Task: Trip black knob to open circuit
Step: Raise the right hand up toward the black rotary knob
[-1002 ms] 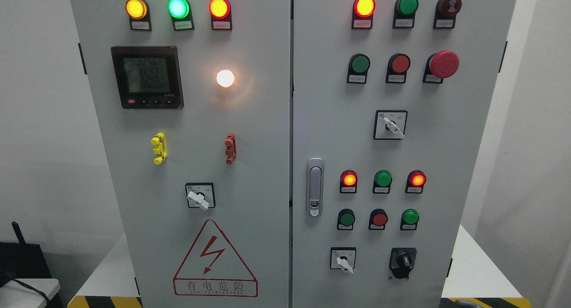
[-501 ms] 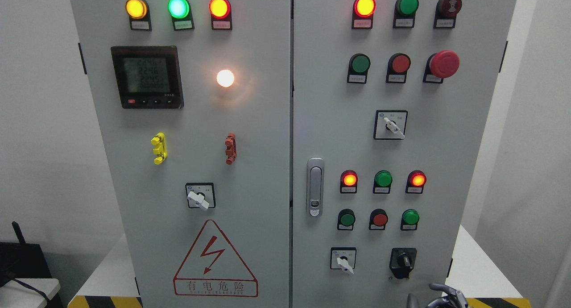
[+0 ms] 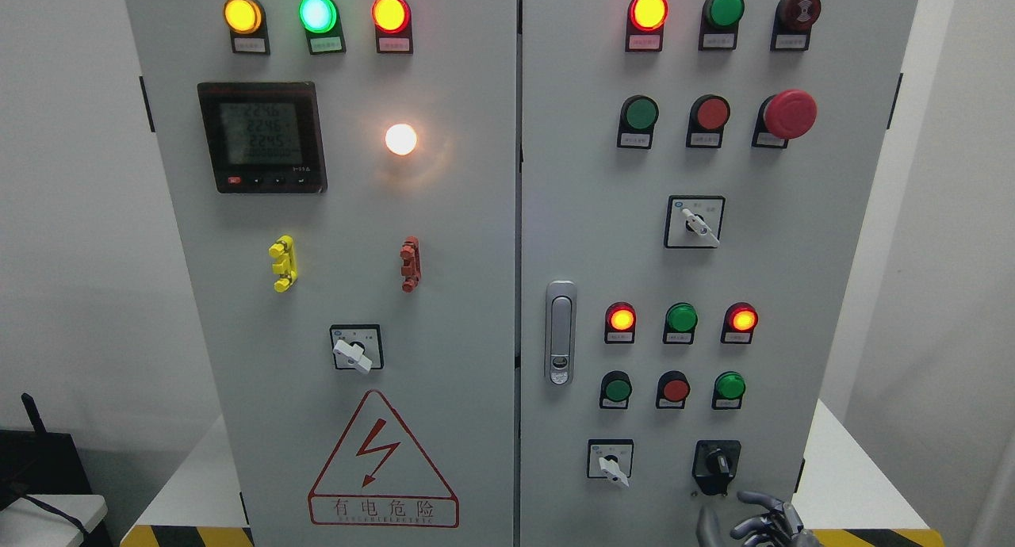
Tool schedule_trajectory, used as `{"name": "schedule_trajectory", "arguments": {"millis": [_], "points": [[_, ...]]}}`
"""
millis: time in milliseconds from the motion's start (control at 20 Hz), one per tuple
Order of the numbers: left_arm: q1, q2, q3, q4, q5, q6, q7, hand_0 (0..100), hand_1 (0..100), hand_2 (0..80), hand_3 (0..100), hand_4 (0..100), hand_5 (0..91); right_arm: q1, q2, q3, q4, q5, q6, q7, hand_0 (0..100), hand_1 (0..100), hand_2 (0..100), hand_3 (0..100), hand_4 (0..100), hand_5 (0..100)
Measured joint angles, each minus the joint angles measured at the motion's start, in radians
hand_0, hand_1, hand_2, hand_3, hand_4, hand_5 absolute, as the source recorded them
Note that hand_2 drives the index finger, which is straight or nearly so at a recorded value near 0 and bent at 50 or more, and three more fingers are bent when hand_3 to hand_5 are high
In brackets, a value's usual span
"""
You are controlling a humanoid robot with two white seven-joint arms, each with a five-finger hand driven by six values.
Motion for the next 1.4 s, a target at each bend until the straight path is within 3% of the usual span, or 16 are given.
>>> {"name": "schedule_trajectory", "arguments": {"millis": [551,1403], "points": [[0.000,0.000,0.000,0.000,0.000,0.000,0.000,12,39,0.0,0,0,0.0,-0.026,0.018,0.002,0.037,0.007,0.012,-0.035,23,78,43,78,86,89],[0.000,0.000,0.000,0.000,0.000,0.000,0.000,12,39,0.0,0,0,0.0,-0.059,0.027,-0.017,0.079,0.008,0.012,-0.039,24,75,44,80,87,90]]}}
